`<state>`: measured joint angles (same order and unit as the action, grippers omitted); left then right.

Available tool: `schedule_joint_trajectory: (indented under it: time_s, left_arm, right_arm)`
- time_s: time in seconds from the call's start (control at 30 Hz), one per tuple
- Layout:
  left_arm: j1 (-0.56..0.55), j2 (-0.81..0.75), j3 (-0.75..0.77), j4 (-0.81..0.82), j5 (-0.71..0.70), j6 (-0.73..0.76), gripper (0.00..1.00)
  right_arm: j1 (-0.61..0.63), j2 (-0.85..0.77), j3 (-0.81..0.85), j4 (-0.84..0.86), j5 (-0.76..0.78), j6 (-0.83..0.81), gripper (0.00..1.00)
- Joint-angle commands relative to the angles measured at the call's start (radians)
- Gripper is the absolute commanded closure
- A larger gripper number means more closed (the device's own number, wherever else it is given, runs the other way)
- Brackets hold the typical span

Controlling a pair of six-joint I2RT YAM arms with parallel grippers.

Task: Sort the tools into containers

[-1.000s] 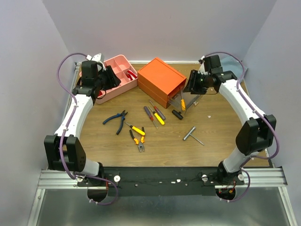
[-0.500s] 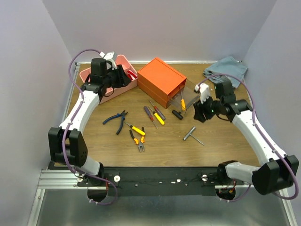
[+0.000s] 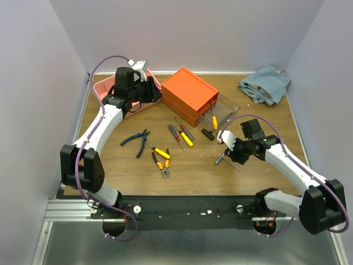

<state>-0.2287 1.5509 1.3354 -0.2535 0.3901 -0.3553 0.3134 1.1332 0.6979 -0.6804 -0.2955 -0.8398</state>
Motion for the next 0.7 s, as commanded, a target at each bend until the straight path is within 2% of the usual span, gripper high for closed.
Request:
schedule_joint_trajectory:
  time_s: [0.0,0.37,0.67]
  left_arm:
    - [0.000,-0.049,-0.033,-0.001,-0.022,0.022,0.46]
    - [0.000,-0.072,-0.068,0.005,-0.040,0.035,0.46]
    - [0.000,-0.104,-0.104,0.005,-0.054,0.044,0.46]
  right_arm:
    - [0.056,0.091,-0.015,0.079,0.039,-0.022,0.53]
    - [0.150,0.180,-0.034,0.119,0.061,0.019,0.54]
    - [0.153,0.252,-0.043,0.113,0.013,-0.013,0.56]
